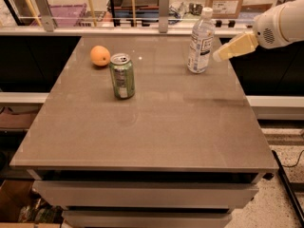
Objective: Knock blue plastic bottle over
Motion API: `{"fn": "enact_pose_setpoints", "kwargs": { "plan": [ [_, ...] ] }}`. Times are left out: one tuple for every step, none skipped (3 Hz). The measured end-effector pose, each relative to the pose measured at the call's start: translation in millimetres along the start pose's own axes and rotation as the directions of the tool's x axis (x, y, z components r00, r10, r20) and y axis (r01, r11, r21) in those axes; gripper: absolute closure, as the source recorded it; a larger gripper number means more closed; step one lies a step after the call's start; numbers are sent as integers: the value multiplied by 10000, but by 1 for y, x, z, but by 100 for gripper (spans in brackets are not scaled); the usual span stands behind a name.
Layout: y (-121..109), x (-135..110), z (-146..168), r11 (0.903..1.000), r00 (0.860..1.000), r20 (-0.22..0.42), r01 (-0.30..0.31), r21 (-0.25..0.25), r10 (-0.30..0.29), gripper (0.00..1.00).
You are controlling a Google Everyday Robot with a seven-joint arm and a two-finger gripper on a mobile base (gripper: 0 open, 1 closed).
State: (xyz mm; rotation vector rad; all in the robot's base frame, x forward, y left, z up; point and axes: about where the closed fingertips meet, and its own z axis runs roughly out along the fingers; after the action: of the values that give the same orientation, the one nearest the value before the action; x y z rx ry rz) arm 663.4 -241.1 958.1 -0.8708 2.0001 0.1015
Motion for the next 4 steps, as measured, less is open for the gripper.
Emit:
{"fn": "enact_pose_setpoints", "kwargs": {
  "plan": [
    [-10, -1, 24, 9950, 9909, 989, -952, 301, 918, 0],
    [-20, -3, 52, 9848, 9677, 1927, -1712, 279, 1628, 0],
    [-27, -6, 77, 9818, 9510, 2499, -1898, 70, 1821, 0],
    [-24, -14, 83, 9851, 9362, 3067, -1638, -520, 1719, 0]
  ]
}}
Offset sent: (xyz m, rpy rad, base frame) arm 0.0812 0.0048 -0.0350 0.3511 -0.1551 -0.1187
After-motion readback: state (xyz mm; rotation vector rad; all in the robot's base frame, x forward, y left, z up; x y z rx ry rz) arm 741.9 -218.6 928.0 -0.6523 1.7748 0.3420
